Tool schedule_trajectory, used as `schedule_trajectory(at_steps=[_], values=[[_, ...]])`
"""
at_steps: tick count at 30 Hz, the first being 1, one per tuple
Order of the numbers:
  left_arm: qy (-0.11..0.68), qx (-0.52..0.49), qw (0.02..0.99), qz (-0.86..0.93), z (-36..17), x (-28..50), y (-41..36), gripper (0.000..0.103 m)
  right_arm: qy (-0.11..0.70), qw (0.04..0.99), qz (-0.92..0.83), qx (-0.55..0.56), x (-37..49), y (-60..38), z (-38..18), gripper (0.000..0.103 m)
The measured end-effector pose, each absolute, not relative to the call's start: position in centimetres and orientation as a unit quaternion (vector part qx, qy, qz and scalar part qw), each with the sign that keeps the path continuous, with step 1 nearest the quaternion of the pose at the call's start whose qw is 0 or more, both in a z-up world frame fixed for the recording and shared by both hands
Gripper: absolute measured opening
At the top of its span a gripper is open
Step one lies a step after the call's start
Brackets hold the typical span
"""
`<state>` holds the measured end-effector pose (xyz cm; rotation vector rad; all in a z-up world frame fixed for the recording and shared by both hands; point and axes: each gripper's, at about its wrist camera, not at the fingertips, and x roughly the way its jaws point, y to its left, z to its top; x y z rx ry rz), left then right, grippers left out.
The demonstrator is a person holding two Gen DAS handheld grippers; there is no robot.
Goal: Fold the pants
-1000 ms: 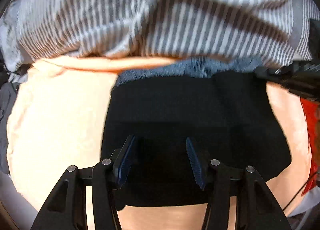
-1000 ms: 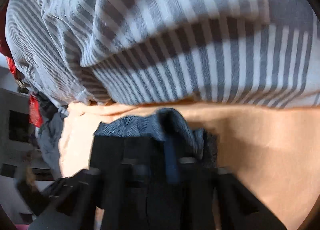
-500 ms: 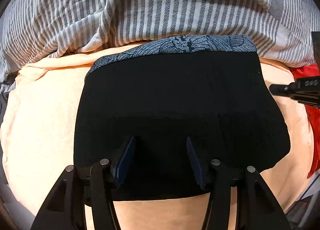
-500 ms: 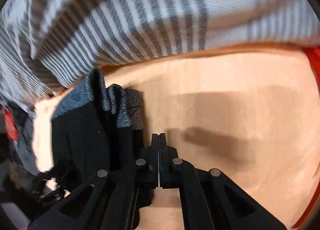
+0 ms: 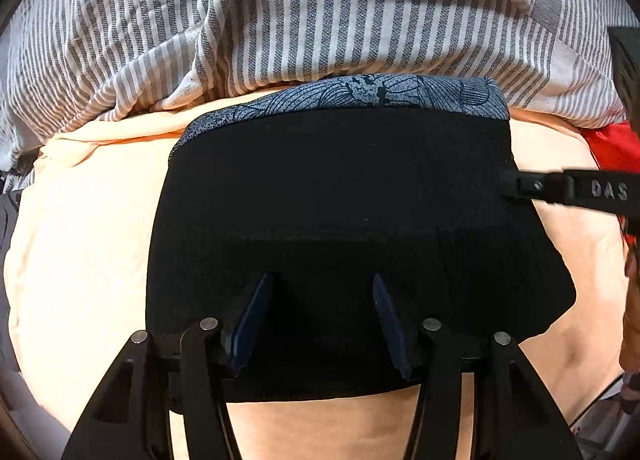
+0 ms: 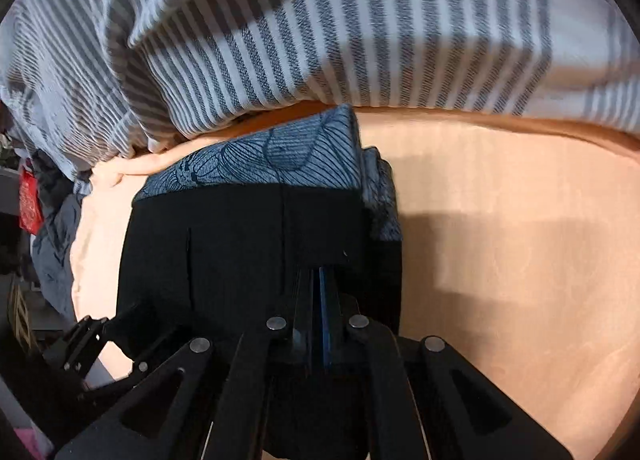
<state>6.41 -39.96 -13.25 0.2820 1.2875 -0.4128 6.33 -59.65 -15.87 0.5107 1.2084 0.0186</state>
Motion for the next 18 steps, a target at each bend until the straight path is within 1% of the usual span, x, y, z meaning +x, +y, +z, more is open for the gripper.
schedule_trajectory(at_steps=[5, 12, 18], values=[[0.601, 0.123, 0.766, -0.189, -13.2, 6.7, -39.8, 0.054, 0.574, 0.790, -0.007, 0.216, 4.7, -59.1, -15.8, 0.004], [0.605, 0.117, 0.765, -0.189, -12.8, 6.4, -39.5, 0.057, 0.580, 0.776, -0.030, 0.245, 2.2, -59.5, -15.5, 0.004], [0.606, 0.115, 0.765, -0.186, -12.8, 6.6, -39.3, 0.057, 0.581, 0.780, -0.036, 0.228, 1.5, -58.7, -15.0, 0.004]])
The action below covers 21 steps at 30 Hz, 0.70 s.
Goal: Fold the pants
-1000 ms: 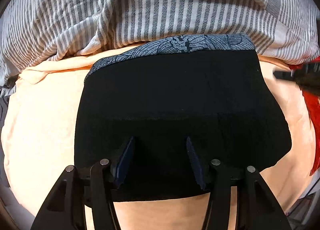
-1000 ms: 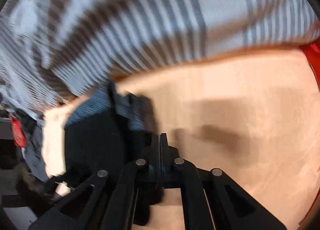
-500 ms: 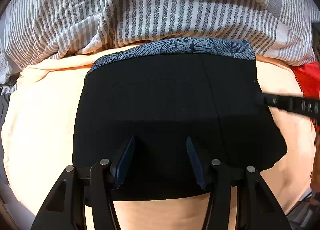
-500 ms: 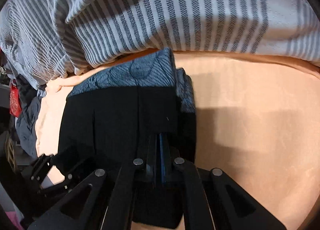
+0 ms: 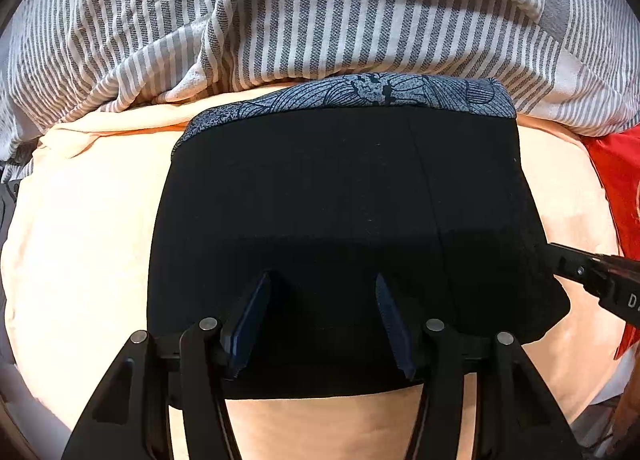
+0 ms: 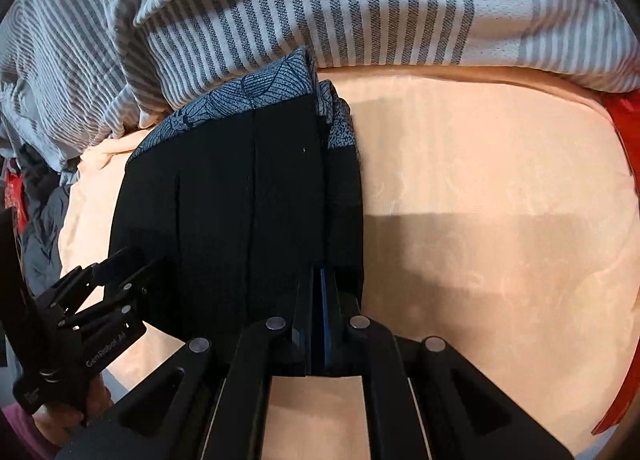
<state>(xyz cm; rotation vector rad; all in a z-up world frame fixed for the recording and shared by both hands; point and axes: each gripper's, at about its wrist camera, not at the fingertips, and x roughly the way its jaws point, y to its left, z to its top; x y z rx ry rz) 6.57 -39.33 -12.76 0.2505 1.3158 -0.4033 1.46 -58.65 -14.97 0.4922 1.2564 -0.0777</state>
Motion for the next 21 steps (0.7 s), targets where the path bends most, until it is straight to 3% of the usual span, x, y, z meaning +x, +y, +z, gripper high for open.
schedule_trajectory(at_steps=[10, 13, 14, 15, 17, 21], values=[[0.611, 0.104, 0.763, -0.187, -12.1, 6.6, -38.9, 0.057, 0.586, 0.787, -0.035, 0.188, 0.6, -57.4, -14.6, 0.019], [0.601, 0.092, 0.770, -0.194, -10.7, 7.5, -37.3, 0.057, 0.575, 0.782, -0.024, 0.240, 0.1, -59.4, -14.2, 0.039], [0.595, 0.085, 0.774, -0.196, -10.2, 8.1, -36.5, 0.058, 0.568, 0.782, -0.016, 0.256, 0.0, -59.9, -14.0, 0.058], [0.594, 0.076, 0.776, -0.199, -9.9, 8.9, -35.4, 0.075, 0.560, 0.784, -0.008, 0.269, -0.1, -60.5, -13.9, 0.076], [0.593, 0.052, 0.778, -0.200, -9.5, 10.5, -33.4, 0.089, 0.536, 0.792, 0.003, 0.293, -0.1, -62.1, -13.6, 0.082], [0.630, -0.011, 0.748, -0.209, -10.6, 14.3, -29.4, 0.089, 0.537, 0.782, 0.025, 0.317, 1.5, -63.8, -14.7, 0.083]])
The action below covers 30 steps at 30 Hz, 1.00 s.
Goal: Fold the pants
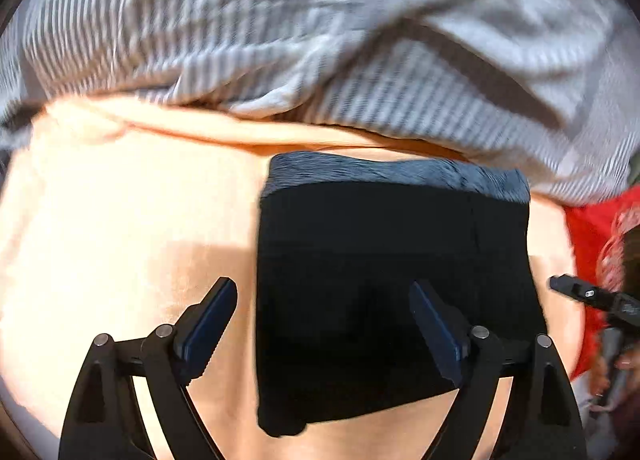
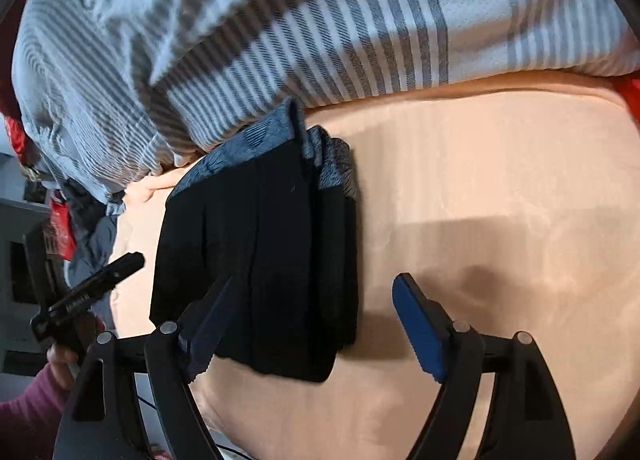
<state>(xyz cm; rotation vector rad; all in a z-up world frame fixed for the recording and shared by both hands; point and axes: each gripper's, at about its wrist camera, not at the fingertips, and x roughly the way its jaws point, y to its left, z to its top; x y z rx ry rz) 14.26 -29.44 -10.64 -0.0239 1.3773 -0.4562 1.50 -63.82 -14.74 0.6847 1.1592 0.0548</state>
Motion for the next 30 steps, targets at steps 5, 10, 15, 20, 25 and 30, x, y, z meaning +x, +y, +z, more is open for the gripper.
schedule_trajectory(at_steps=[5, 10, 15, 20, 25, 30], values=[[0.676, -0.062, 0.704, -0.209, -14.4, 16.9, -26.8, 0.089, 0.542, 0.754, 0.065, 0.366, 3.6, -64.7, -17.2, 0.083], [0.701, -0.064, 0.672, -0.233, -17.0, 17.0, -26.9, 0.089, 0.554, 0.732, 0.106, 0.383, 4.4, -64.8, -19.1, 0.083], [0.704, -0.093, 0.655, -0.256, -18.5, 17.8, -27.1, 0.089, 0.563, 0.705, 0.139, 0.408, 4.7, -64.8, -21.4, 0.083], [0.710, -0.100, 0.645, -0.265, -19.9, 18.4, -27.3, 0.096, 0.544, 0.692, 0.167, 0.443, 5.0, -64.9, -22.7, 0.083], [0.711, -0.123, 0.640, -0.265, -21.0, 18.6, -27.6, 0.101, 0.543, 0.697, 0.179, 0.433, 5.8, -64.0, -22.9, 0.086], [0.685, -0.138, 0.663, -0.268, -19.6, 17.6, -28.8, 0.072, 0.560, 0.689, 0.144, 0.437, 5.8, -63.9, -22.6, 0.070]])
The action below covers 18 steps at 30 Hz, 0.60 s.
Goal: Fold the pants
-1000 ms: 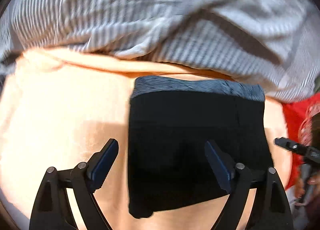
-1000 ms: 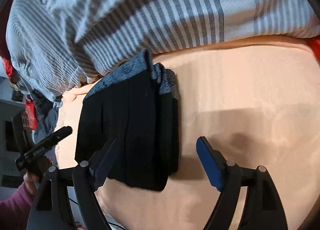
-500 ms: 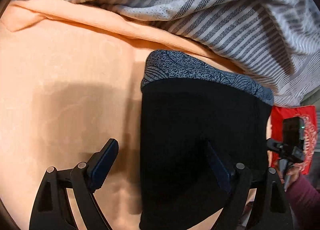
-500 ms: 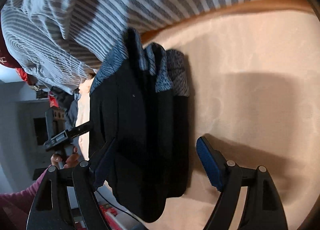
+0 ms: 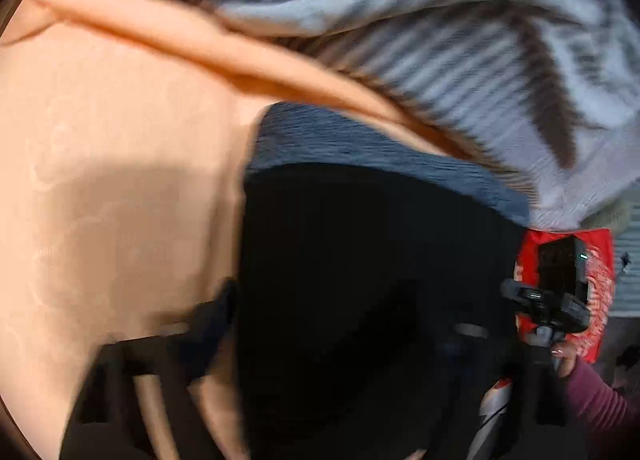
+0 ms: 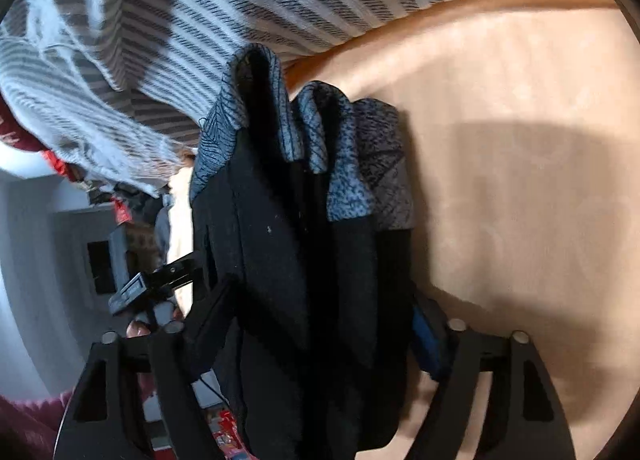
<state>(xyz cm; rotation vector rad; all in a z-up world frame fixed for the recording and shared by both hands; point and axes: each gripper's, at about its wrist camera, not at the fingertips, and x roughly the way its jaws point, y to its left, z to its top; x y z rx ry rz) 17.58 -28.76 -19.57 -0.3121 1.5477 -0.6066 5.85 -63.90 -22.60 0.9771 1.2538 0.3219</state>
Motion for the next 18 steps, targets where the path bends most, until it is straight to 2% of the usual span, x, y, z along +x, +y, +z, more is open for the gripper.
schedule_trajectory(at_steps=[3, 6, 18], values=[[0.678, -0.130, 0.672, -0.267, -18.4, 17.0, -29.3, 0.057, 0.560, 0.687, 0.137, 0.442, 5.6, -63.8, -21.7, 0.053], [0.669, -0.120, 0.682, -0.272, -17.0, 16.6, -29.8, 0.052, 0.550, 0.693, 0.137, 0.446, 4.9, -63.7, -20.6, 0.046], [0.650, -0.096, 0.698, -0.286, -10.7, 12.1, -31.9, 0.052, 0.520, 0.695, 0.157, 0.471, -0.7, -64.5, -16.2, 0.044]])
